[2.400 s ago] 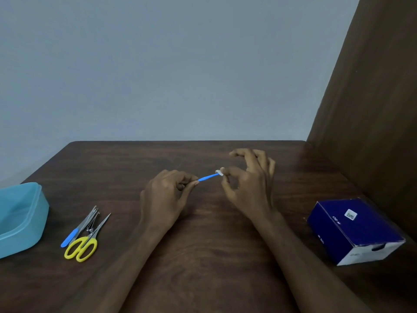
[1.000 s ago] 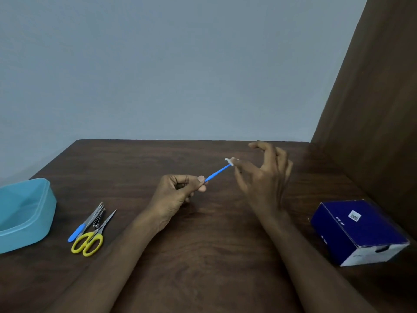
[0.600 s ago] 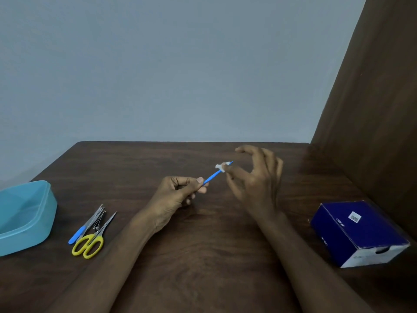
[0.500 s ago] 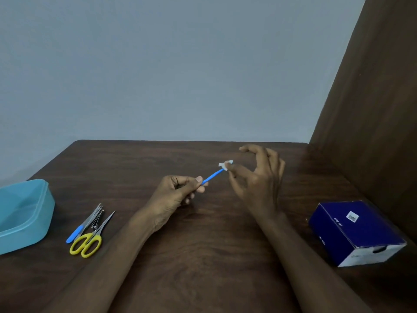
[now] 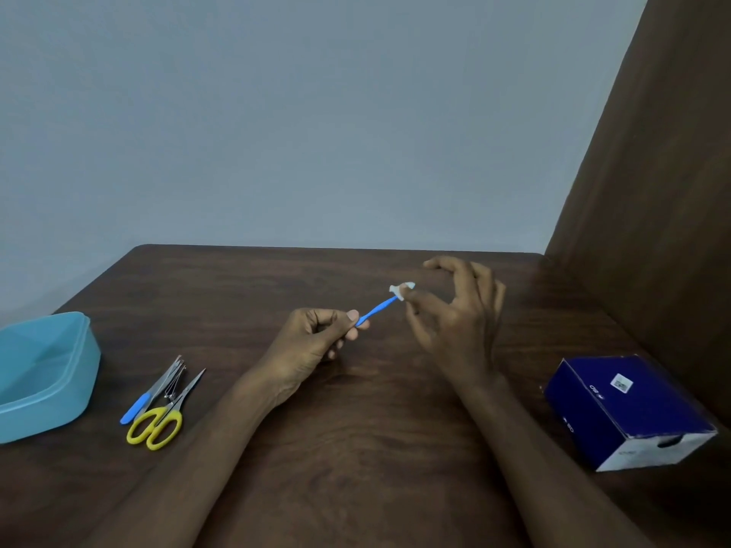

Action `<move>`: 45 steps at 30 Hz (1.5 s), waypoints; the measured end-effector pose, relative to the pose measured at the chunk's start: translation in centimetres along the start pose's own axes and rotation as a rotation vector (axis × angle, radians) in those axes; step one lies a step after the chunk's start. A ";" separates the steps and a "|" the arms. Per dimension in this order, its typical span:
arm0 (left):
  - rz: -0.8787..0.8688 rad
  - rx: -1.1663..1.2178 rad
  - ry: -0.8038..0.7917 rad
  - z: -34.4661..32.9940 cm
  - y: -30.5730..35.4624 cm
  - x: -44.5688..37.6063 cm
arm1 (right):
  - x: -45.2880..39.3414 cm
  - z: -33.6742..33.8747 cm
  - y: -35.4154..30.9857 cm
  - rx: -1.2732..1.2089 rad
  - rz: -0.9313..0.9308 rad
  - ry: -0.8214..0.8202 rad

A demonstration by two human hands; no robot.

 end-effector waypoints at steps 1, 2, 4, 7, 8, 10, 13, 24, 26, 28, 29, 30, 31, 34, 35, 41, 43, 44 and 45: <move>0.000 -0.002 0.003 0.0 0.0 0.0 | 0.0 0.0 -0.8 -0.021 0.038 0.005; 0.000 -0.007 0.008 0.1 0.0 -0.1 | 0.1 0.0 -1.9 -0.047 0.094 0.007; -0.010 -0.021 0.010 0.2 -0.1 -0.2 | 0.4 -0.4 -4.6 -0.097 0.230 -0.020; -0.013 0.008 0.004 0.3 -0.2 -0.3 | 0.5 -0.8 -5.3 -0.088 0.275 -0.046; -0.004 0.025 0.004 0.3 -0.3 -0.3 | 0.3 -0.7 -4.2 -0.066 0.221 -0.034; 0.007 0.042 0.002 0.2 -0.4 -0.3 | -0.1 -0.3 -1.3 -0.004 0.053 -0.016; 0.003 0.021 -0.004 0.0 -0.3 -0.4 | 0.0 0.1 0.9 0.035 -0.090 -0.012; -0.004 0.040 -0.005 0.3 -0.2 -0.2 | 0.0 -0.1 -2.2 -0.066 0.107 -0.007; -0.009 0.040 -0.014 0.2 -0.1 -0.2 | -0.1 0.0 -0.5 -0.024 0.001 -0.018; -0.029 -0.007 0.008 0.4 -0.2 -0.2 | 0.1 -0.2 -0.5 -0.026 -0.011 -0.031; -0.048 -0.030 0.030 0.5 -0.1 -0.2 | 0.1 -0.3 -1.1 -0.041 0.017 -0.037; -0.077 -0.046 0.057 0.8 0.0 -0.3 | 0.2 -0.4 -2.0 -0.063 0.060 -0.044; -0.110 -0.056 0.078 0.9 0.2 -0.2 | 0.3 -0.6 -3.0 -0.089 0.113 -0.056; -0.186 -0.113 0.114 1.1 0.7 0.0 | 0.8 -1.1 -5.1 -0.160 0.243 -0.103; -0.201 -0.130 0.126 1.2 0.9 0.1 | 0.8 -1.2 -5.1 -0.167 0.257 -0.104; -0.181 -0.109 0.207 1.9 0.9 0.2 | 0.3 -1.0 0.2 -0.020 -0.044 -0.073; -0.182 -0.111 0.209 1.8 1.0 0.2 | 0.8 -1.8 1.9 0.032 -0.184 -0.118; -0.182 -0.111 0.217 1.9 1.0 0.3 | 1.1 -2.3 2.8 0.027 -0.258 -0.132; -0.182 -0.105 0.228 2.0 1.0 0.3 | 1.4 -2.6 3.6 -0.012 -0.338 -0.131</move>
Point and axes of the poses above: each hand's wrist, its own x-axis away from the middle knuckle, its own z-axis out of the back of the hand, y = z × x, the point moved 10 cm from there along -x, towards the middle knuckle
